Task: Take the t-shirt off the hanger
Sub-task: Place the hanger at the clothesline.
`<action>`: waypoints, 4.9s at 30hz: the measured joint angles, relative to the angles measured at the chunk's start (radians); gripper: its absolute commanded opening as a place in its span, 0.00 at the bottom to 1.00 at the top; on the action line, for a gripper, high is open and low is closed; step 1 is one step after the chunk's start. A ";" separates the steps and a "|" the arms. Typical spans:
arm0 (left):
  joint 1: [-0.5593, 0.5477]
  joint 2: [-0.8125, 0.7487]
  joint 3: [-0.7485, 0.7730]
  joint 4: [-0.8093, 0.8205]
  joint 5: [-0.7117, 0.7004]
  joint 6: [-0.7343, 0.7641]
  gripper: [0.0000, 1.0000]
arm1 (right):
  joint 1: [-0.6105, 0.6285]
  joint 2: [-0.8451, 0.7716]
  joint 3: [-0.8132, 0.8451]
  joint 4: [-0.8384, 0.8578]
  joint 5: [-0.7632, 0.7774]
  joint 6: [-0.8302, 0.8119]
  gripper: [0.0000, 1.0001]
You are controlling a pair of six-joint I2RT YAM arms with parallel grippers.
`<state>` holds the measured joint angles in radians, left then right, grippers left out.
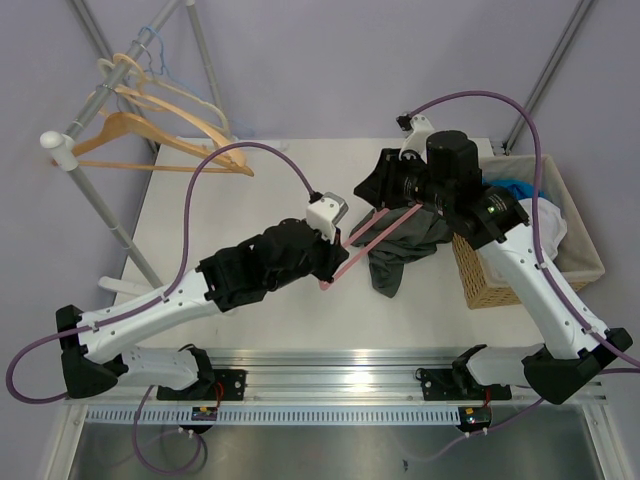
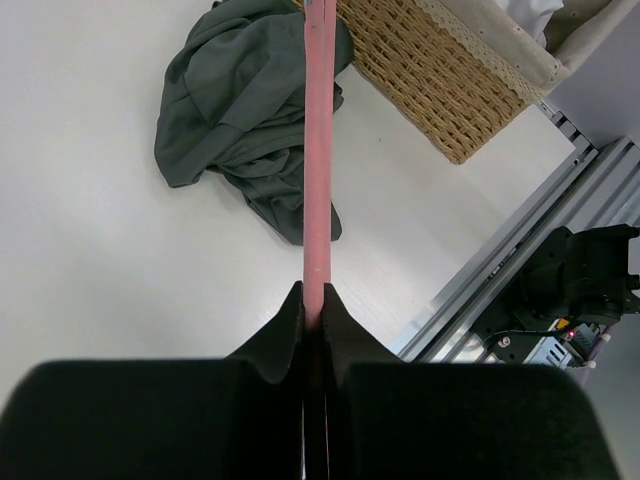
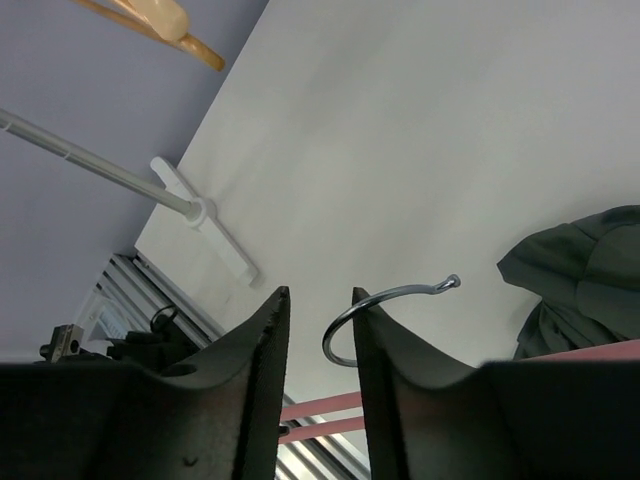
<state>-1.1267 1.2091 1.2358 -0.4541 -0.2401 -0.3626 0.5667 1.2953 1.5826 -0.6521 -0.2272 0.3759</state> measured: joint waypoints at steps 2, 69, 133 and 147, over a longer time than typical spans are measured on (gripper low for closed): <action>0.000 0.000 0.000 0.000 0.007 0.003 0.00 | 0.000 0.000 0.000 -0.011 -0.004 -0.021 0.27; -0.016 -0.218 -0.090 -0.018 0.225 0.090 0.00 | 0.007 -0.195 0.009 -0.102 0.036 -0.100 0.99; 0.771 0.535 0.913 -0.264 -0.318 0.008 0.00 | 0.007 -0.694 -0.370 0.063 -0.074 -0.021 0.99; 0.772 0.465 0.756 -0.278 -0.356 -0.044 0.00 | 0.007 -0.687 -0.373 0.064 -0.099 -0.021 1.00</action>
<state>-0.3542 1.6737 1.9915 -0.7319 -0.5957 -0.4068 0.5739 0.6079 1.2091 -0.5877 -0.3260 0.3553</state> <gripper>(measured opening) 0.030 0.993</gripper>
